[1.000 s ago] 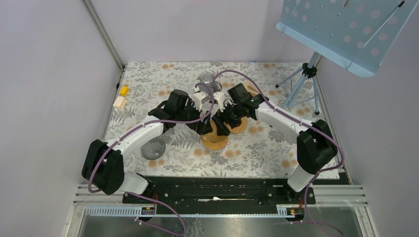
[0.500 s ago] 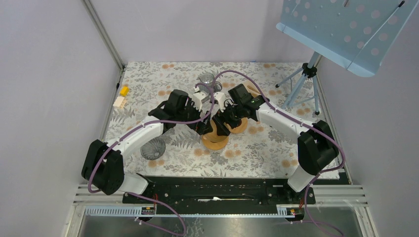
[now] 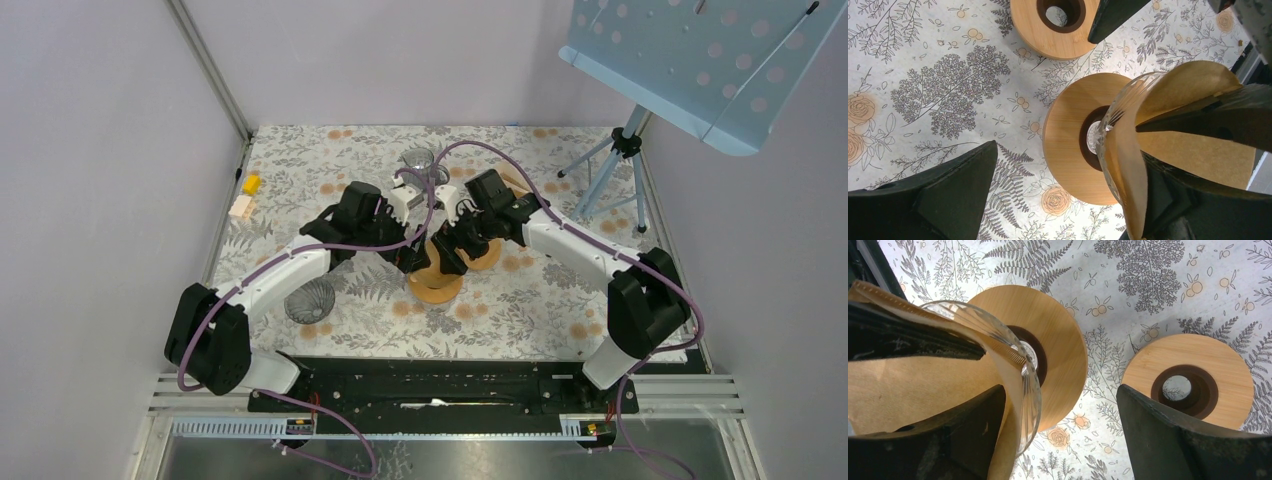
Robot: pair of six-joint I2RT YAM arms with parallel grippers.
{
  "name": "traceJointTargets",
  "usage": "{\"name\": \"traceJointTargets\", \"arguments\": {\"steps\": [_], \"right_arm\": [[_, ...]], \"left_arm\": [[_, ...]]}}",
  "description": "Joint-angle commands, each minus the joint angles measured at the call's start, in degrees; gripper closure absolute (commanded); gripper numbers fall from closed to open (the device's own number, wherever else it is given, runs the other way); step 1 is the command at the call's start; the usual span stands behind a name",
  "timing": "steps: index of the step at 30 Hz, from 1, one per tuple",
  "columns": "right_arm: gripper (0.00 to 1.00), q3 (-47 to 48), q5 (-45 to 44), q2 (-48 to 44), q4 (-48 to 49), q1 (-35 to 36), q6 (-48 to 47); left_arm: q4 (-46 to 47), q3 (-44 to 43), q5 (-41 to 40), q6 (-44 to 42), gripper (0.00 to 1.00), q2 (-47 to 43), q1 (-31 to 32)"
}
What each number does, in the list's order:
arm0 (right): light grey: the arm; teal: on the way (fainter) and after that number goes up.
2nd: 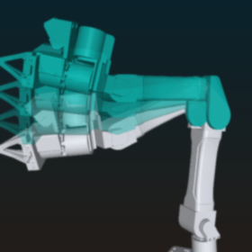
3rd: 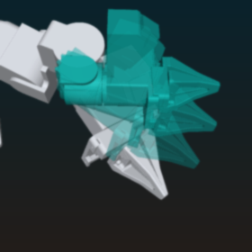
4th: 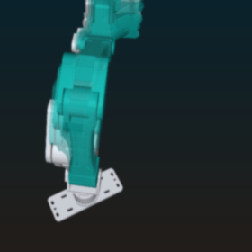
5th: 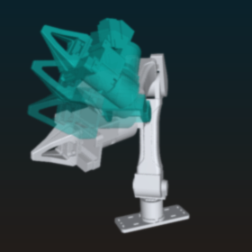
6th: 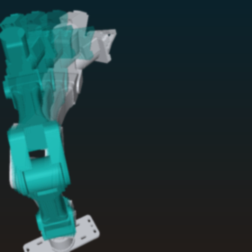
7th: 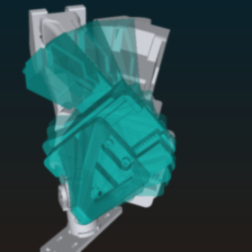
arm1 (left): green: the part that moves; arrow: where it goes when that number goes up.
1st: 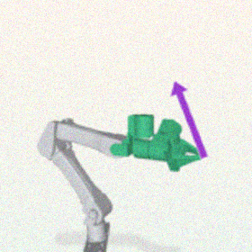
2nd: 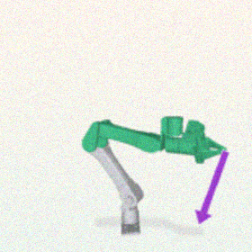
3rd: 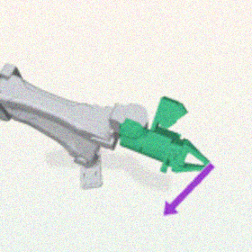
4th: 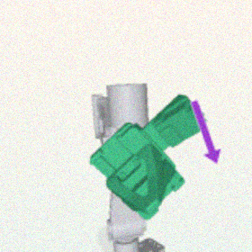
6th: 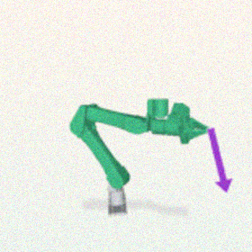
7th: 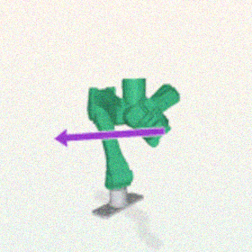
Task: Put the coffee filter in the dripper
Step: Place the coffee filter in the coffee dripper.
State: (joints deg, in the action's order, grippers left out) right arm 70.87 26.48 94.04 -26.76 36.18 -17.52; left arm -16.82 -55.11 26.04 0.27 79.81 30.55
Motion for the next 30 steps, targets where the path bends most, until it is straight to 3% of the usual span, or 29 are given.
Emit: {"name": "traceJointTargets", "arguments": {"steps": [1,30], "right_arm": [[0.11,2.27,1.23,-3.31,-3.02,-1.26,-0.59],[0.08,8.51,5.25,-3.06,-6.67,-1.30,-0.22]], "left_arm": [[-1.06,-0.34,-1.83,-2.16,0.01,-1.85,-0.18],[-5.49,-6.39,1.39,-0.79,0.01,-1.15,-0.14]]}}
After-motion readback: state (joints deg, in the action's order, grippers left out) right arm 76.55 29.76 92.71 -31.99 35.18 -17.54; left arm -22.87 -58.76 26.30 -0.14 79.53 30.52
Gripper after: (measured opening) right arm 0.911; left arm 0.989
